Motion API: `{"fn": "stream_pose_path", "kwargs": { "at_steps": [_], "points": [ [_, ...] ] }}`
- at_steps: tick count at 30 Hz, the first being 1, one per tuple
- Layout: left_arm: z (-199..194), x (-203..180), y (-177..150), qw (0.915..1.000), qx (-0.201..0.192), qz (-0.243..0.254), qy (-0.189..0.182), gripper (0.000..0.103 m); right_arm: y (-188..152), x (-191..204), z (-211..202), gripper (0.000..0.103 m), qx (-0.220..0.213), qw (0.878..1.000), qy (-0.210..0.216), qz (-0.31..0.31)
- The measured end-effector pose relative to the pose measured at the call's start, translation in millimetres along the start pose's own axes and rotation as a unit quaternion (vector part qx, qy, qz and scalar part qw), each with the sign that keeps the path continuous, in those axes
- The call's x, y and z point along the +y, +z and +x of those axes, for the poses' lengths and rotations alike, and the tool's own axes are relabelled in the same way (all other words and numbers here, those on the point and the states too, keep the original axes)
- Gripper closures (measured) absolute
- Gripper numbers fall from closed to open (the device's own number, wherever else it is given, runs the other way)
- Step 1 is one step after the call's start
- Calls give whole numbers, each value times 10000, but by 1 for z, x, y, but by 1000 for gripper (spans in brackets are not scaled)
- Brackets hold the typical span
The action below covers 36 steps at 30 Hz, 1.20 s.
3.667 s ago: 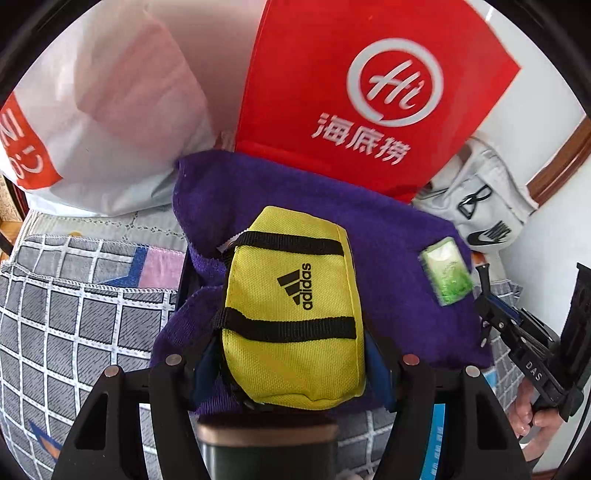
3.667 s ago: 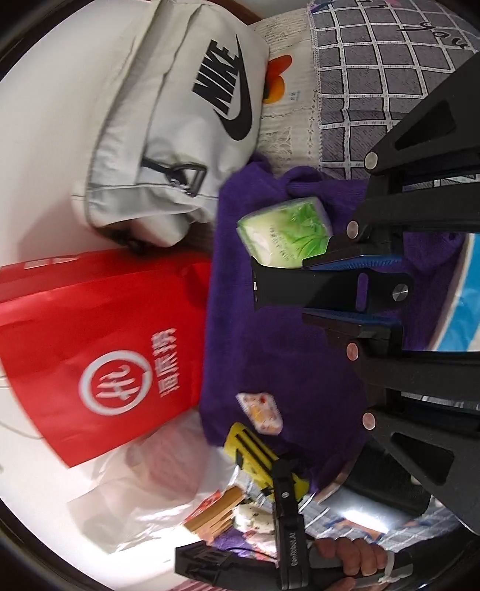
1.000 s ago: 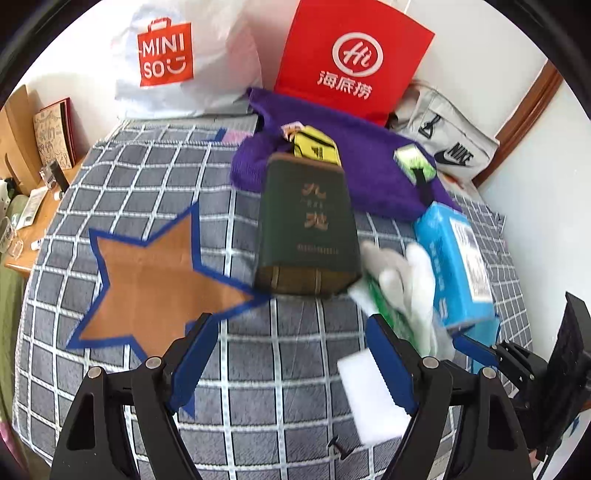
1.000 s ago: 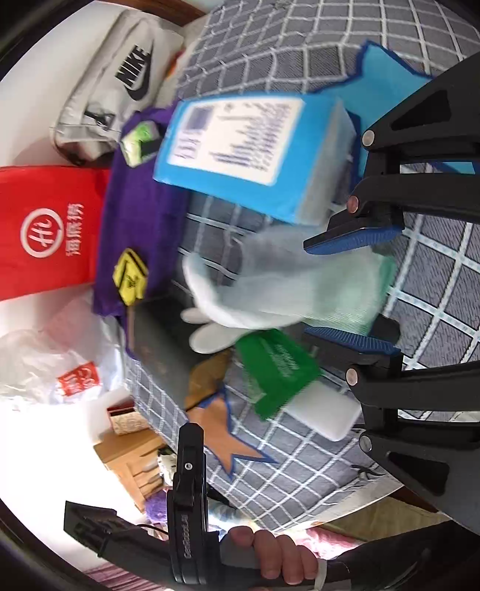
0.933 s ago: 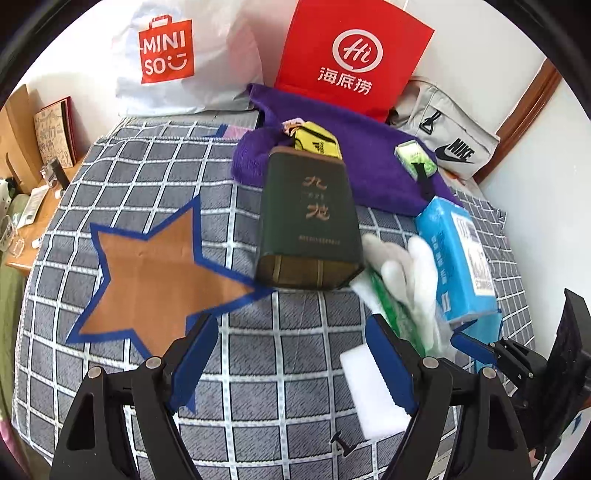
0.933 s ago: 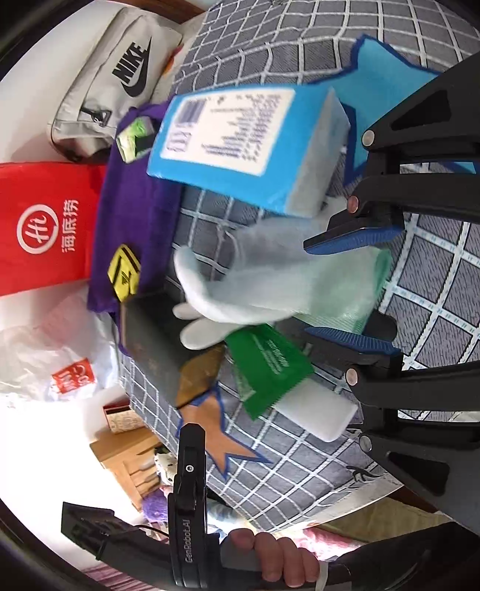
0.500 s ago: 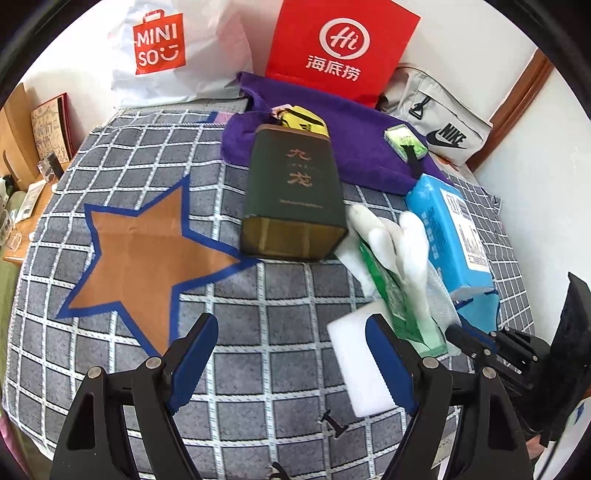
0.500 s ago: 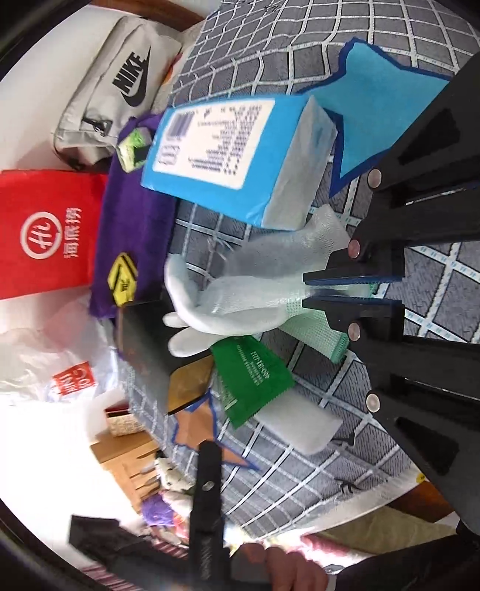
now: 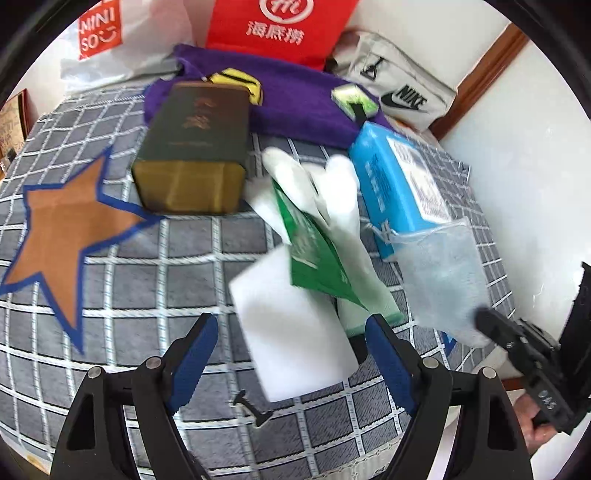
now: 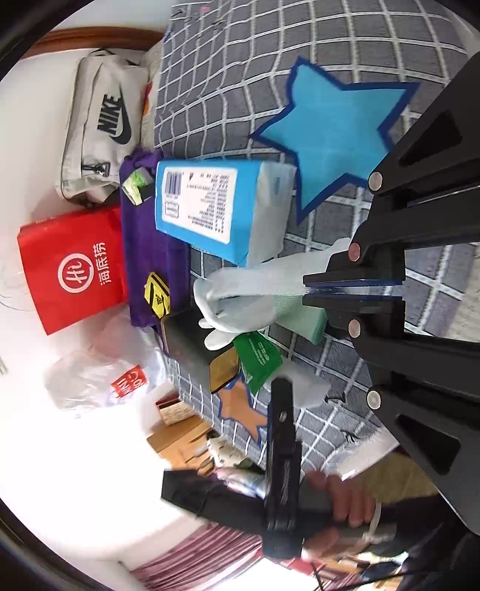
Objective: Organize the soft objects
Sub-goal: 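Grasp the white mesh bag with the right tool while the left tool grasps the sponge block, then lift the mesh bag and sponge block and carry both toward the purple towel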
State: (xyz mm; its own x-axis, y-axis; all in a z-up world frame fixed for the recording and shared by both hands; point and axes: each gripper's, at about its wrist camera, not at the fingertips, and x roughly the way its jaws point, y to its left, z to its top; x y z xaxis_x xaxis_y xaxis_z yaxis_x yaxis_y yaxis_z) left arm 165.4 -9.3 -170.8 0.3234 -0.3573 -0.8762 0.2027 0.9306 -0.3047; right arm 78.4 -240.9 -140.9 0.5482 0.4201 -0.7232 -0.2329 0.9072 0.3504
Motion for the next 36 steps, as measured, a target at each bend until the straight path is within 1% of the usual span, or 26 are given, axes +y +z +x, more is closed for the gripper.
{"fn": "stream_pose_path", "kwargs": {
  "at_steps": [3,4,5,7,8,10,12,14,16,18,21,23,24,25,27,29,30,31,32,33,34,36],
  "points": [
    [10,-6,-3,10000,50,-6,9,24,-6,-16,-3,100,43,9997,-58,226],
    [13,-6,-4,10000,55,-22,18,26,-8,-21,-2,100,64,9995,-112,294],
    [14,-7,-5,10000,47,-18,30,28,-11,-26,-1,100,94,9992,-203,345],
    [16,-8,-6,9999,41,25,166,40,-18,-36,2,100,164,9981,-385,444],
    [16,-9,-6,9997,37,52,254,41,-21,-42,2,100,187,9974,-455,520],
    [13,-6,-7,9998,3,38,195,45,-26,-49,0,100,184,9967,-452,650],
    [8,-2,-8,9997,-44,27,218,46,-28,-53,-4,100,176,9968,-422,650],
    [0,2,-11,9993,-141,36,340,46,-30,-52,-10,100,120,9972,-477,566],
    [-9,7,-12,9988,-223,53,440,46,-30,-52,-15,100,62,9975,-427,563],
    [-19,15,-14,9975,-318,39,638,46,-31,-53,-21,100,14,9976,-350,590],
    [-30,31,-16,9938,-403,13,1035,46,-31,-55,-22,100,21,9973,-433,592],
    [-30,40,-16,9911,-374,-17,1277,45,-32,-58,-20,99,79,9968,-491,625],
    [-28,43,-16,9903,-323,-38,1351,43,-33,-59,-17,97,134,9964,-539,644],
    [-24,47,-17,9905,-250,-62,1353,42,-34,-60,-14,97,173,9960,-582,656],
    [-16,50,-18,9923,-181,-47,1227,41,-35,-64,-10,96,259,9949,-685,687],
    [-8,51,-19,9921,-159,-39,1247,37,-37,-66,-9,95,289,9940,-752,734],
    [-5,51,-19,9926,-120,-48,1210,34,-37,-68,-11,87,288,9939,-741,769],
    [-2,51,-19,9932,-63,-72,1162,33,-37,-69,-12,80,266,9938,-722,804],
    [1,51,-20,9935,-45,-95,1135,31,-36,-69,-15,61,195,9938,-714,835],
    [1,51,-20,9935,-109,-90,1132,27,-36,-69,-18,43,120,9938,-729,837],
    [0,49,-22,9934,-152,-93,1131,25,-35,-67,-20,38,37,9937,-758,825],
    [1,50,-22,9936,-181,-151,1104,24,-32,-63,-19,24,-61,9933,-824,810]
  ]
}}
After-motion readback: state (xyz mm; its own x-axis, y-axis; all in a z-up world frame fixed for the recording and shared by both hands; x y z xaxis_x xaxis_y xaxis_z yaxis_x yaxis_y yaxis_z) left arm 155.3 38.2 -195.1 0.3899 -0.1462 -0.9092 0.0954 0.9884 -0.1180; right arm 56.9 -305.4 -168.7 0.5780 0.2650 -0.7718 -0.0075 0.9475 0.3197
